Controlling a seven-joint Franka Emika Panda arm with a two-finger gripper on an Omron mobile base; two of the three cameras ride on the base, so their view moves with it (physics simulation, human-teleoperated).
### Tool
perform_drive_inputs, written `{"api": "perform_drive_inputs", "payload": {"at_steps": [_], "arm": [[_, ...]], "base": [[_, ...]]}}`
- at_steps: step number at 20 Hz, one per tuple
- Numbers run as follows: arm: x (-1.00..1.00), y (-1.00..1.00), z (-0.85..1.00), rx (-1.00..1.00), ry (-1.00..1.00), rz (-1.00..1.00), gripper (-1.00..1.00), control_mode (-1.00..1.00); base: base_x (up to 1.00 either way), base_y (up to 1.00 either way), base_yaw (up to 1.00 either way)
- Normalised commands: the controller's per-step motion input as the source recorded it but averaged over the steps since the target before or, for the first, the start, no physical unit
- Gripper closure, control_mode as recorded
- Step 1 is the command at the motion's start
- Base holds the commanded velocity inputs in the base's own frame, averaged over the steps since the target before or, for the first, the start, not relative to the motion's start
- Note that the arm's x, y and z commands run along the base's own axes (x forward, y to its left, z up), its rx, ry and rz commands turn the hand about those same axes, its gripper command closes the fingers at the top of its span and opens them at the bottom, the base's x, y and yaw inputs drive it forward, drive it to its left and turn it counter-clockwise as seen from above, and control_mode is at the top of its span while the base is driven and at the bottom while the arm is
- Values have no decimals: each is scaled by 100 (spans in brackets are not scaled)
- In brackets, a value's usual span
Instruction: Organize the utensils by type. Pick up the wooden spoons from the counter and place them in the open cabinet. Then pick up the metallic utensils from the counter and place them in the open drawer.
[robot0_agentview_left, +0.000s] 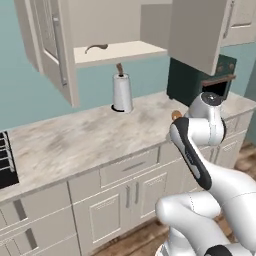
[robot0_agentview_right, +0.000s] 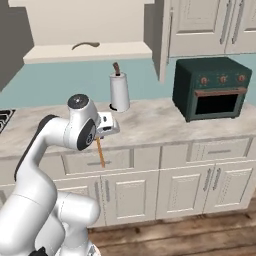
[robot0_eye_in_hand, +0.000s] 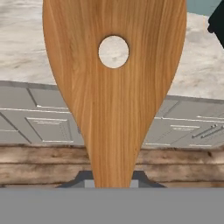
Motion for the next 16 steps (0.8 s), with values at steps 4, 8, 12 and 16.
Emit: {"api": "perform_drive_inputs", "payload": {"at_steps": [4,8,12,16], "arm": [[0,0,0,0,0,0,100,100],[0,0,0,0,0,0,100,100],[0,0,0,0,0,0,100,100],[0,0,0,0,0,0,100,100]], "base": [[47,-36,33],[47,-30,30],[41,-28,26],[37,-27,25]]}}
